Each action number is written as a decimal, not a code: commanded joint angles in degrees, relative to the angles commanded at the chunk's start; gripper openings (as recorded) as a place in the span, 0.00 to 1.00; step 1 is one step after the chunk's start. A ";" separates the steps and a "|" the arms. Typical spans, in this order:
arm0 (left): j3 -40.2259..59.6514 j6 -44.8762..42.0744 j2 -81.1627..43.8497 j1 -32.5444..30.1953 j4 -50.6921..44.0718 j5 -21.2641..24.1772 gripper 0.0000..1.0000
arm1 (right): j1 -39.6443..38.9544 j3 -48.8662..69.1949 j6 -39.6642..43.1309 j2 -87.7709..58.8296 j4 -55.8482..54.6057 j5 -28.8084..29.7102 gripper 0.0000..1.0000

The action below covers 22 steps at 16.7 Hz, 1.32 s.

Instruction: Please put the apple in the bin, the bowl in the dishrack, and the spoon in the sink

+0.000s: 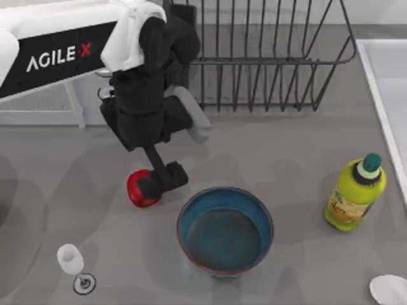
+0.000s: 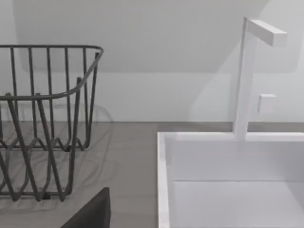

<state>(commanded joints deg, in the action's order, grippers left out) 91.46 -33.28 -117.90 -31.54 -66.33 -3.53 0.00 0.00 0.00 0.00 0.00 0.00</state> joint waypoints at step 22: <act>-9.67 -0.89 -4.69 0.71 14.26 -0.01 0.70 | 0.00 0.00 0.00 0.00 0.00 0.00 1.00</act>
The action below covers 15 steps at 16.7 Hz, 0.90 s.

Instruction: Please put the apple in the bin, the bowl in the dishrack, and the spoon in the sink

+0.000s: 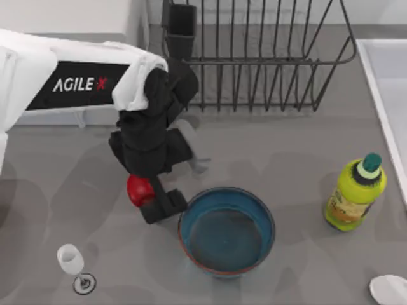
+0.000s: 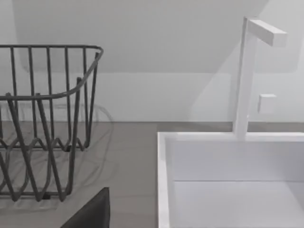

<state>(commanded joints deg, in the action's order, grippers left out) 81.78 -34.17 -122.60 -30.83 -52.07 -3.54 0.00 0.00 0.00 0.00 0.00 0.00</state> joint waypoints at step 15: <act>0.00 0.00 0.00 0.00 0.00 0.00 0.00 | 0.00 0.00 0.00 0.00 0.00 0.00 1.00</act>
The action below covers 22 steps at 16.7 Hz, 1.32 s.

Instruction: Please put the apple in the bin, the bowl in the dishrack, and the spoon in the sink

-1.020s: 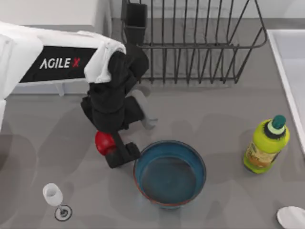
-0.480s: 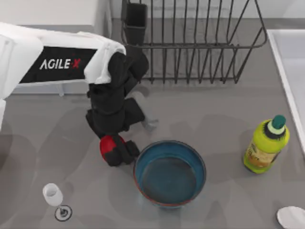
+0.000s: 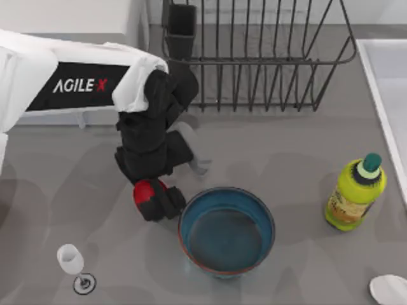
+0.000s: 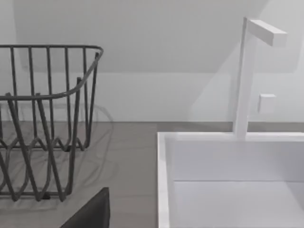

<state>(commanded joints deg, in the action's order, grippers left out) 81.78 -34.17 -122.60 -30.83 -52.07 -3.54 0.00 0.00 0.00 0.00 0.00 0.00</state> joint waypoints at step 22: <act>13.17 2.91 7.16 -0.45 -20.39 1.95 0.00 | 0.00 0.00 0.00 0.00 0.00 0.00 1.00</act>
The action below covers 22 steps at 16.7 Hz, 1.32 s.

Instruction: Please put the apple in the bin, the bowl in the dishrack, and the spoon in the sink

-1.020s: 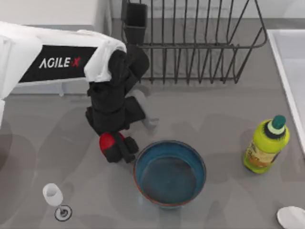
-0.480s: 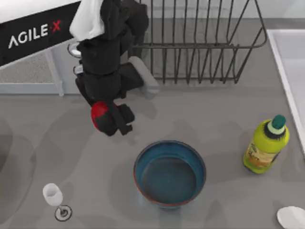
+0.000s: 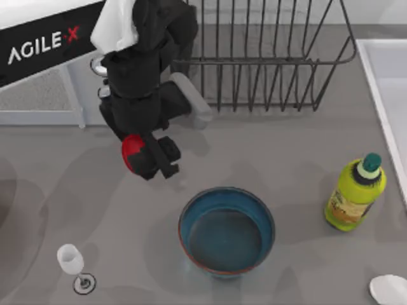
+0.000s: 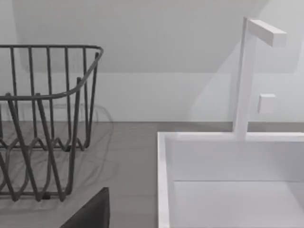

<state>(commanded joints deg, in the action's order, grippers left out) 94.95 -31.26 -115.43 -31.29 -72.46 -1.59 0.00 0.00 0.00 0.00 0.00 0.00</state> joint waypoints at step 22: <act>-21.98 97.46 26.94 45.73 2.60 1.40 0.00 | 0.00 0.00 0.00 0.00 0.00 0.00 1.00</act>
<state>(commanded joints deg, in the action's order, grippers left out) 72.97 66.20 -88.50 14.44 -69.86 -0.19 0.00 0.00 0.00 0.00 0.00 0.00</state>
